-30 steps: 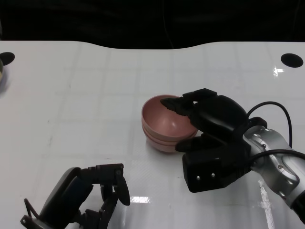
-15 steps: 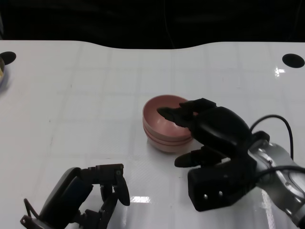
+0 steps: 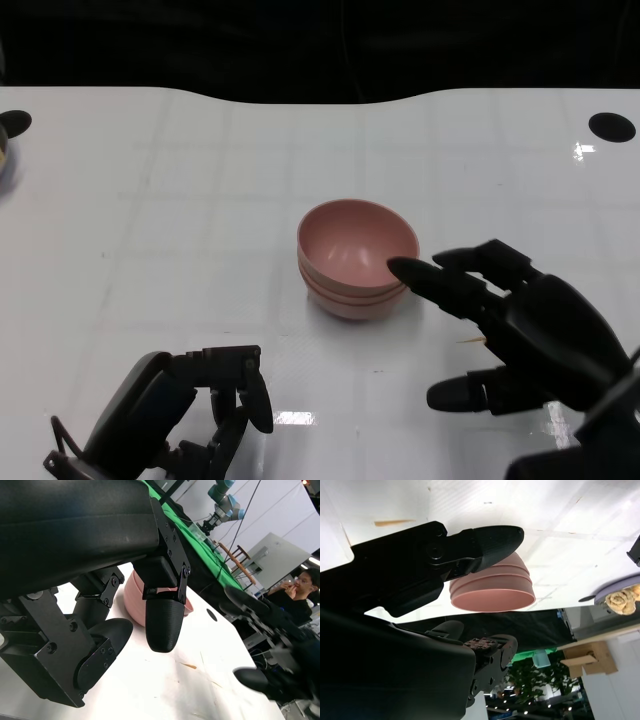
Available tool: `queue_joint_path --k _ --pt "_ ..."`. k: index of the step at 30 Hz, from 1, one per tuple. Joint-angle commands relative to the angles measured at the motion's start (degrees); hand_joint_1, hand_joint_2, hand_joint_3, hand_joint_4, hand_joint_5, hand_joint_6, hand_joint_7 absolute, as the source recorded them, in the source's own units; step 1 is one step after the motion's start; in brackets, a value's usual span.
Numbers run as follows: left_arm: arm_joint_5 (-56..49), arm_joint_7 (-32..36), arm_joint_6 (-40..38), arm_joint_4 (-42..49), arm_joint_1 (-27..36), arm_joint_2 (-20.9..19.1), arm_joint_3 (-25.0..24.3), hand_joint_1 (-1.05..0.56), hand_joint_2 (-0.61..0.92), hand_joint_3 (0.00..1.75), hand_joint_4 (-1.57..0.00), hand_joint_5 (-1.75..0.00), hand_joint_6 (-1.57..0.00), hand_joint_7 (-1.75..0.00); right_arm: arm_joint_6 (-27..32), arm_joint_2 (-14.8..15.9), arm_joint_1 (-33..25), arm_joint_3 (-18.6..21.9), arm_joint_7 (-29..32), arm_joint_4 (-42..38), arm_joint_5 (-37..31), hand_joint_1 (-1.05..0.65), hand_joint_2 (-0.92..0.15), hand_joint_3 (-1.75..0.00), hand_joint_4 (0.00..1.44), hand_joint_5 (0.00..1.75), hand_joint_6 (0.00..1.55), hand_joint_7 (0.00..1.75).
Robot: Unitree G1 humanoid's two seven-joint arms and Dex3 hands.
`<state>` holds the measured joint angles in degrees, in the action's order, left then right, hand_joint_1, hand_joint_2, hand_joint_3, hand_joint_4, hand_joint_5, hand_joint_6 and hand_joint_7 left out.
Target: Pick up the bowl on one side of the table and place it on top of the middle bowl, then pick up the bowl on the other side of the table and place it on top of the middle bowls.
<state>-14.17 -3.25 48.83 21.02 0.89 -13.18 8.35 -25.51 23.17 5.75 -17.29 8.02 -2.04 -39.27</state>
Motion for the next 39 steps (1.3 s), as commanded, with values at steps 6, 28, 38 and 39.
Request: queue_joint_path --k 6,28,38,39 --pt "0.44 -0.02 1.16 0.85 -0.35 -0.71 -0.48 0.04 0.20 1.63 -0.91 -1.66 -0.89 -1.44 -8.97 -2.09 -8.53 5.30 10.04 -0.09 4.49 -0.23 -0.89 -0.01 0.58 0.78 0.77 0.21" --pt "1.43 -0.10 2.21 6.44 -2.87 -1.54 -2.46 0.05 0.24 1.60 -0.87 -1.75 -0.88 -1.47 -25.04 -10.89 -10.76 9.80 13.50 -13.11 14.16 0.19 -0.06 -1.75 0.94 1.71 0.92 1.39" --pt "2.35 -0.81 3.80 9.46 -4.05 -1.82 -2.44 0.01 0.20 1.63 -0.90 -1.70 -0.90 -1.42 -26.16 -12.37 -9.16 10.84 13.03 -16.15 13.93 0.22 -0.01 -1.75 0.96 1.69 0.93 1.41" --pt "2.43 -0.95 3.90 9.65 -4.09 -1.93 -2.44 0.00 0.19 1.63 -0.90 -1.69 -0.91 -1.42 -26.26 -12.54 -9.02 10.89 13.07 -16.37 13.90 0.23 -0.01 -1.75 0.97 1.69 0.93 1.41"
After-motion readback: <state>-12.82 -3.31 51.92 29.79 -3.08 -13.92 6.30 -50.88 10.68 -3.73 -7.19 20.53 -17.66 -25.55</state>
